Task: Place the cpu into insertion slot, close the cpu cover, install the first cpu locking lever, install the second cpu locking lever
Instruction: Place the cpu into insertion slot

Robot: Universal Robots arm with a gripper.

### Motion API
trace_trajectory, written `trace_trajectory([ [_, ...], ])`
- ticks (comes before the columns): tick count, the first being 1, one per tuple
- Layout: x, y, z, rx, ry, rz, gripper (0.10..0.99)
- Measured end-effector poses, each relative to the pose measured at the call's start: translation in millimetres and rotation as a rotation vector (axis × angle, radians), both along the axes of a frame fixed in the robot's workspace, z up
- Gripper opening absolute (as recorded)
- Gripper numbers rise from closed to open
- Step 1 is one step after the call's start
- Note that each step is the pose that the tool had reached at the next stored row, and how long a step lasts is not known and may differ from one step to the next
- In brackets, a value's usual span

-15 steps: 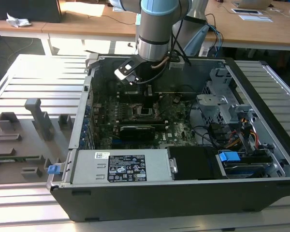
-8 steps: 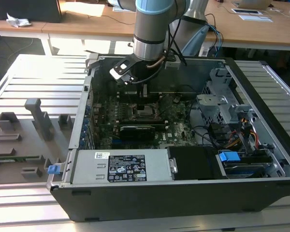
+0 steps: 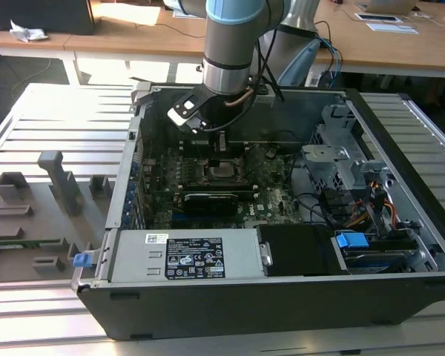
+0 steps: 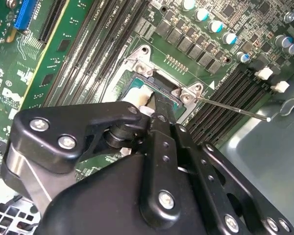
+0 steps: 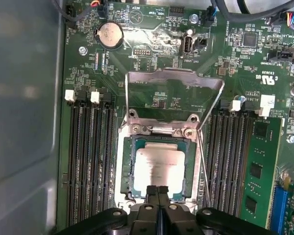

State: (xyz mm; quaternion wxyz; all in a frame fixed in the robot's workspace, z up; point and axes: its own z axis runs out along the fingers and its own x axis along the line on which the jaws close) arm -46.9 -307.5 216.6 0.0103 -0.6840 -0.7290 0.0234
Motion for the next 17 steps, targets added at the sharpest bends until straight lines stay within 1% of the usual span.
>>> trace_trajectory([
  [4, 0.3, 0.0, -3.4, 0.000, 0.0002, 0.000, 0.106],
  [8, 0.5, 0.0, -8.5, 0.000, 0.0001, 0.000, 0.106],
  [13, 2.7, -0.1, -11.6, -0.002, 0.0006, 0.000, 0.106],
  [17, 15.7, -0.1, -13.6, -0.002, 0.0004, 0.000, 0.106],
])
